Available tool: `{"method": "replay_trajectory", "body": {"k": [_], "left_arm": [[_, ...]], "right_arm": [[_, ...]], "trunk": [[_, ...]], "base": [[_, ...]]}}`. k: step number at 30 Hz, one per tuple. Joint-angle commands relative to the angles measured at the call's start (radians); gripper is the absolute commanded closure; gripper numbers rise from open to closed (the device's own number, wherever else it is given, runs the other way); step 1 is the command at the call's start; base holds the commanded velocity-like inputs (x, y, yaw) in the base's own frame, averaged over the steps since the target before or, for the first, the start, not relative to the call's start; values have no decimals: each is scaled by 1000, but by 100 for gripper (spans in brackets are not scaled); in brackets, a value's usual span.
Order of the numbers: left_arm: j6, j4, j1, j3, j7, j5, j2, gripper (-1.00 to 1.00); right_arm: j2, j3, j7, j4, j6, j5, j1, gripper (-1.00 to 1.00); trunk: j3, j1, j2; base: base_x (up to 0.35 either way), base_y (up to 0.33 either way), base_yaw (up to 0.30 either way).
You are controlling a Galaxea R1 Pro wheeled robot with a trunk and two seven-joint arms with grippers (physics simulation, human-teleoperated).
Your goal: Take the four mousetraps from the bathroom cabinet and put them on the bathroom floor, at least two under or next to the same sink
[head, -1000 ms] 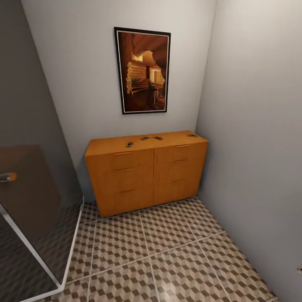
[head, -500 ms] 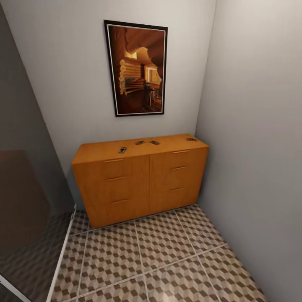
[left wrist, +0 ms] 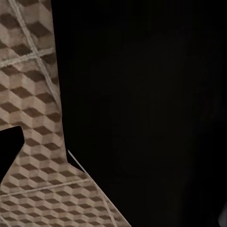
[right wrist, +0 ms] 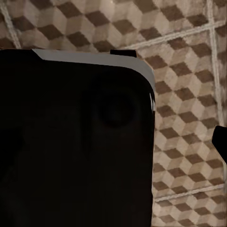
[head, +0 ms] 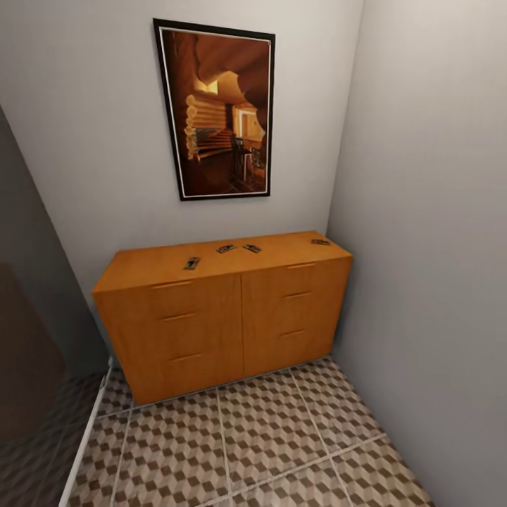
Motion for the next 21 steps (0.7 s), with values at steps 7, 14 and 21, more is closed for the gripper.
{"method": "replay_trajectory", "body": {"k": [7, 14, 21], "left_arm": [[-1, -2, 1, 1, 1, 1, 0, -100], [-1, -2, 1, 1, 2, 1, 0, -100], [-1, -2, 1, 1, 1, 1, 0, -100]], "right_arm": [[-1, 0, 0, -2, -4, 2, -1, -100], [1, -2, 0, -3, -2, 0, -1, -100], [1, -1, 3, -1, -1, 0, -1, -100]], "trunk": [[-1, 1, 0], [-1, 1, 0], [-1, 1, 0]], "base": [[333, -107, 0], [333, -104, 0], [333, -95, 0]]}}
